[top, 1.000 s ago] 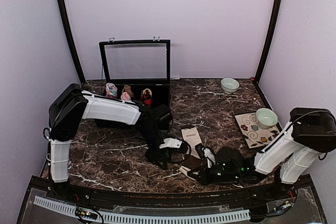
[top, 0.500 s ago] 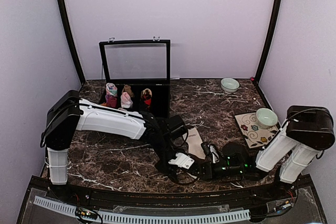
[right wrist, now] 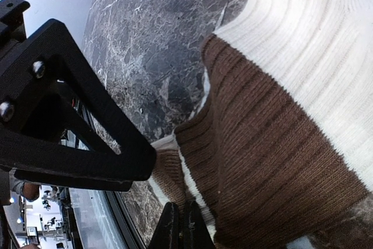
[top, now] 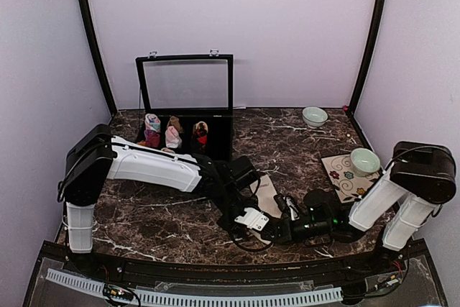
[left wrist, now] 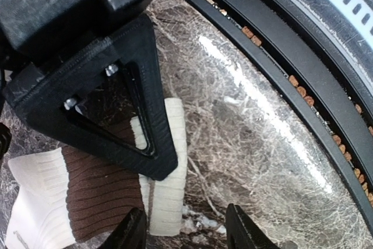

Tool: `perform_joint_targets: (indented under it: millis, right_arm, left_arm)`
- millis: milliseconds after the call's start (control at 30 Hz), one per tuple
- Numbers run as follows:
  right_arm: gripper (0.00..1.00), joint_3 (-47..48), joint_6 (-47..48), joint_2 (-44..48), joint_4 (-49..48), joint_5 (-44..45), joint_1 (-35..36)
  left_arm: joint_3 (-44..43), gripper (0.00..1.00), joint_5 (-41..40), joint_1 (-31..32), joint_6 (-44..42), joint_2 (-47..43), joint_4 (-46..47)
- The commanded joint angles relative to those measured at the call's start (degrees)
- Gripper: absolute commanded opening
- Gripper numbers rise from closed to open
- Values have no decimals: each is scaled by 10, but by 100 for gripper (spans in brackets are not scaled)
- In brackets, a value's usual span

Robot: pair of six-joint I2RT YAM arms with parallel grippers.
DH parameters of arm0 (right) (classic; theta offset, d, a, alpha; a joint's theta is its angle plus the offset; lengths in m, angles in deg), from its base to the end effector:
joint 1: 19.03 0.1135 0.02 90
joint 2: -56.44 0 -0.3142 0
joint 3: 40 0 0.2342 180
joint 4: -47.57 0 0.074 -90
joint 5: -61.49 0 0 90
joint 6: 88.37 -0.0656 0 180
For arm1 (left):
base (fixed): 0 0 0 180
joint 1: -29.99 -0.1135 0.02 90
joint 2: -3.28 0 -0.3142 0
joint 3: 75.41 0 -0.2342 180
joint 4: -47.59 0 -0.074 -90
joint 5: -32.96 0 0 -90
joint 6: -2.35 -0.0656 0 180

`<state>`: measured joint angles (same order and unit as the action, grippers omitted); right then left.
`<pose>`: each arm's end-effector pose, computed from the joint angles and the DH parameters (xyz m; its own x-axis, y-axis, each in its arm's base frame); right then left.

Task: Roll the socks
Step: Roll the sock at the center of the board.

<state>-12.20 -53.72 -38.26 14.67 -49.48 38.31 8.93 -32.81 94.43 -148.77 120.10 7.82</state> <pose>0.1150 0.2229 0.1356 -0.9500 -0.0586 -0.3067 -0.2897 0.5318 0.7958 0.1678 -0.4132 0.1924 0.6136 0.5678 -0.5488 0.7691 -0.5873 0.2522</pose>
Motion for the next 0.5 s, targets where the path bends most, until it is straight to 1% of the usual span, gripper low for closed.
perform_joint_targets:
  millis: [0, 233, 467]
  right_arm:
    - [0, -24, 9, -43, 183, 38, -14]
    - [0, -19, 11, -54, 180, 26, -26]
    - [0, -7, 14, -58, 179, 9, -29]
  left_arm:
    - [-6, 47, -14, 0, -10, 18, -3]
    - [-12, 42, -28, 0, -11, 35, 3]
    - [-2, 36, -57, 4, -2, 37, 49]
